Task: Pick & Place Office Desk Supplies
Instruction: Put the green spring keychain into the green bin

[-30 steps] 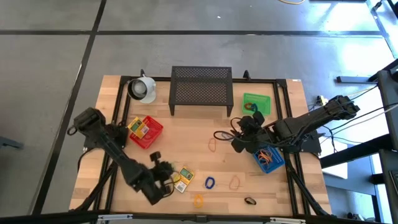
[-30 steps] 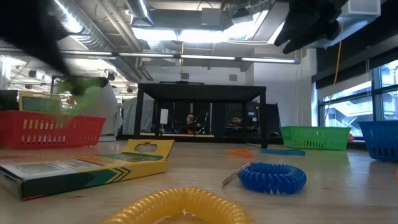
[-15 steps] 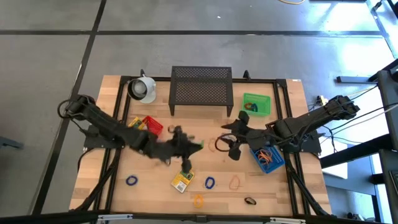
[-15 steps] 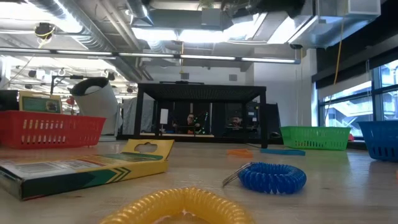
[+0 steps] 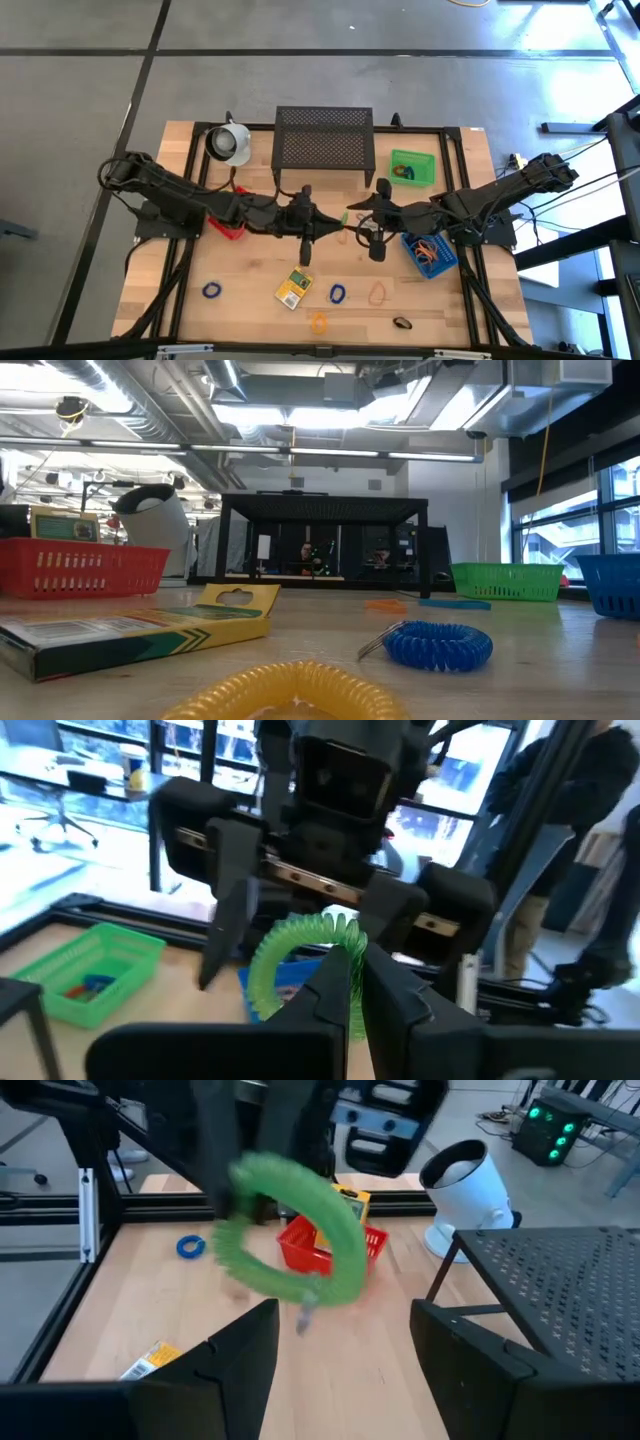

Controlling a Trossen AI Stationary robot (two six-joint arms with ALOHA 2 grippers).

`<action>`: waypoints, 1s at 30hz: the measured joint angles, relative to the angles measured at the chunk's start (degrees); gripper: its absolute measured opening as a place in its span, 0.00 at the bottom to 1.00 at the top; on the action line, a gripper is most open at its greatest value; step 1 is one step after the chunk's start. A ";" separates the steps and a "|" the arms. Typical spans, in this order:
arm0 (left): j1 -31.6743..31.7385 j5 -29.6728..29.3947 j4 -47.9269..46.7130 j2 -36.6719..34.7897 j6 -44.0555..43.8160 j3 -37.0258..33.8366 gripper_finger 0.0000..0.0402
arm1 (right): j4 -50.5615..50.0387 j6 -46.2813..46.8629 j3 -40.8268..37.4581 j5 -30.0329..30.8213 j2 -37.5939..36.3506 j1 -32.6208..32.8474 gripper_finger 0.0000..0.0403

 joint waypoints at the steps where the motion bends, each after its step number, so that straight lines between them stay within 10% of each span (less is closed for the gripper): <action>1: 0.03 -0.13 0.00 0.06 0.77 0.00 0.02 | 0.06 0.00 0.00 -0.32 0.00 0.00 0.57; 30: 0.18 2.71 6.13 3.64 11.32 0.09 0.03 | 3.39 0.02 0.00 -0.24 0.02 -1.51 0.57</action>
